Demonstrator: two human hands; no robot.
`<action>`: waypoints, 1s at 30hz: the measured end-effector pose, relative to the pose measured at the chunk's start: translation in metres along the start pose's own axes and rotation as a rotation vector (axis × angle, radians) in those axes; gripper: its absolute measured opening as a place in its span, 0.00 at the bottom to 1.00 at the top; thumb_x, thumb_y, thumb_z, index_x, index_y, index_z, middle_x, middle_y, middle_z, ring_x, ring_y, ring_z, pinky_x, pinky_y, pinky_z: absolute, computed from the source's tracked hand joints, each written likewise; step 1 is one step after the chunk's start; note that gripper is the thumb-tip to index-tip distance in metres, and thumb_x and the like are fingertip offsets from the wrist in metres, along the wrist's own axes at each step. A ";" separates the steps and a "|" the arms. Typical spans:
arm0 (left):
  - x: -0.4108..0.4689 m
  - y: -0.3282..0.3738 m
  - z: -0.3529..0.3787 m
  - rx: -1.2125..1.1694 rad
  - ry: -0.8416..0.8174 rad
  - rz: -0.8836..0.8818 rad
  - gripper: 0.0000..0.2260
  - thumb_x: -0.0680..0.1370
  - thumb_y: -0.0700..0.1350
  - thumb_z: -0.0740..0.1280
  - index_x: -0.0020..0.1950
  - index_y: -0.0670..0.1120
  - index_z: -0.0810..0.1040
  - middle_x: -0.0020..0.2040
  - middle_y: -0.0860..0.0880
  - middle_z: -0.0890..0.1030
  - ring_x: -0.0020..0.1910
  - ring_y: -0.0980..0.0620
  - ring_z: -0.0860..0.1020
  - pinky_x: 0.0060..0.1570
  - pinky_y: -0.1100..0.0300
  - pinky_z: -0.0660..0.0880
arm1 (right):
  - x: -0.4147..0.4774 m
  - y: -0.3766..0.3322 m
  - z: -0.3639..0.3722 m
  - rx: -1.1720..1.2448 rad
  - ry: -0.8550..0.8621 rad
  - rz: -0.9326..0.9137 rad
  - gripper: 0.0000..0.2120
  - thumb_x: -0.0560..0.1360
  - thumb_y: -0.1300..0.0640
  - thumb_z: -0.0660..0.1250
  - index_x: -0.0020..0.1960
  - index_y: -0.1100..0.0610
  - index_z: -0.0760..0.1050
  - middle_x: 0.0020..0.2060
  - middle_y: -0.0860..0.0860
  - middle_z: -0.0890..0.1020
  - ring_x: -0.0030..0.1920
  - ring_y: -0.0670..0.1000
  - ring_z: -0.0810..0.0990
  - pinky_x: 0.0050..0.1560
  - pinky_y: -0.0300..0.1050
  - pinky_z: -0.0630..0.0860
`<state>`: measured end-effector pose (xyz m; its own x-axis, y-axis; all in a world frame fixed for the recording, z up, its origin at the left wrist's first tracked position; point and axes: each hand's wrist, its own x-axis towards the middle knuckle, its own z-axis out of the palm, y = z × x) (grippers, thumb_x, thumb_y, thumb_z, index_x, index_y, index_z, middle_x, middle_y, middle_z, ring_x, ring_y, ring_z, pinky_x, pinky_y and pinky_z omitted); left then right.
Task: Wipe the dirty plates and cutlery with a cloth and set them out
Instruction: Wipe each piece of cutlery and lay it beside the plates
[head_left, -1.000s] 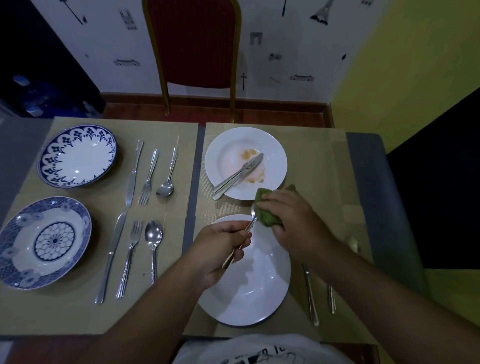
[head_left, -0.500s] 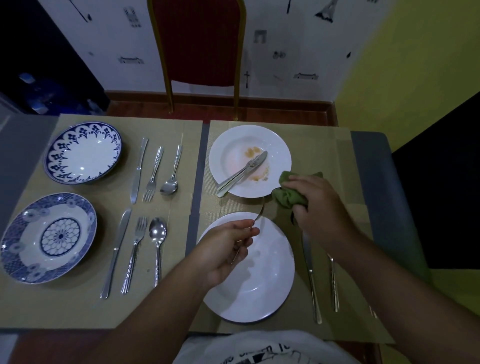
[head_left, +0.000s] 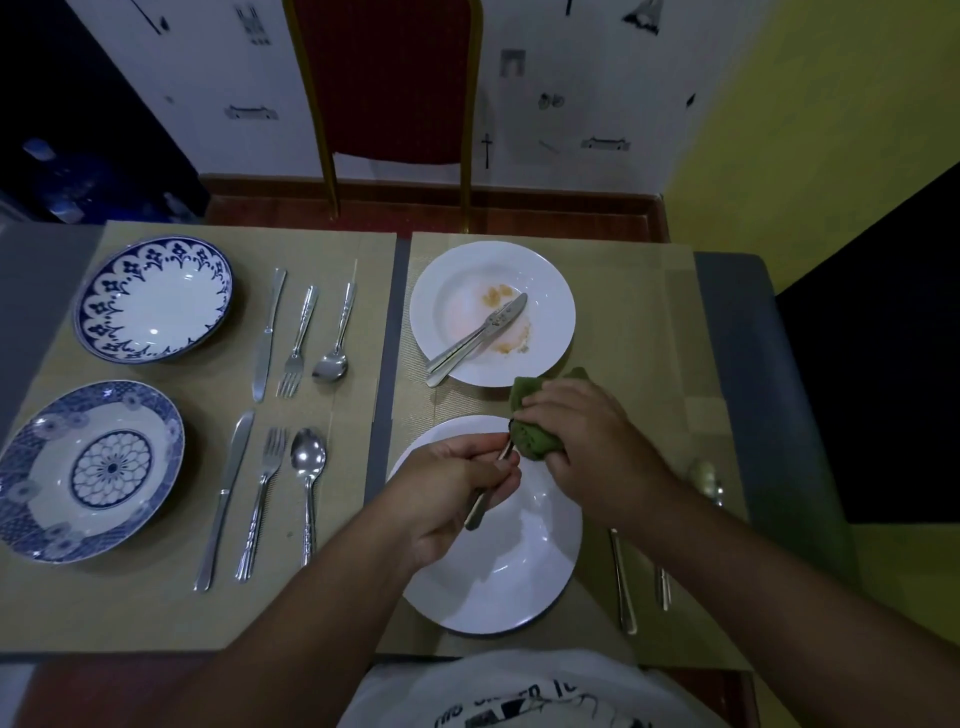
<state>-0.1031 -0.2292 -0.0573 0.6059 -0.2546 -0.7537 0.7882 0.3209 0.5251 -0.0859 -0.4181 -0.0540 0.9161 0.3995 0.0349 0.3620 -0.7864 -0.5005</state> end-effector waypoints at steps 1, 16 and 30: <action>0.000 -0.001 -0.002 0.000 0.015 -0.006 0.13 0.77 0.27 0.67 0.58 0.39 0.83 0.53 0.40 0.87 0.51 0.47 0.86 0.45 0.60 0.82 | 0.004 0.003 -0.002 -0.001 -0.008 0.036 0.22 0.62 0.69 0.69 0.55 0.59 0.82 0.54 0.54 0.82 0.59 0.58 0.75 0.62 0.58 0.70; 0.004 0.004 -0.013 0.039 0.007 -0.127 0.10 0.81 0.35 0.65 0.60 0.41 0.83 0.48 0.43 0.86 0.38 0.54 0.81 0.32 0.64 0.77 | 0.006 0.020 -0.021 0.130 0.076 0.292 0.24 0.66 0.68 0.64 0.58 0.49 0.76 0.51 0.48 0.72 0.55 0.49 0.71 0.54 0.47 0.72; 0.006 -0.009 0.001 0.353 0.081 0.049 0.11 0.79 0.34 0.67 0.52 0.45 0.87 0.42 0.44 0.86 0.36 0.52 0.79 0.36 0.63 0.77 | -0.008 -0.002 -0.002 0.050 -0.071 -0.119 0.28 0.62 0.67 0.64 0.62 0.58 0.78 0.59 0.52 0.80 0.62 0.56 0.74 0.63 0.56 0.69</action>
<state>-0.1067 -0.2343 -0.0665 0.6445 -0.1688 -0.7457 0.7558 -0.0071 0.6548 -0.0940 -0.4203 -0.0519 0.8521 0.5221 0.0361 0.4564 -0.7077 -0.5393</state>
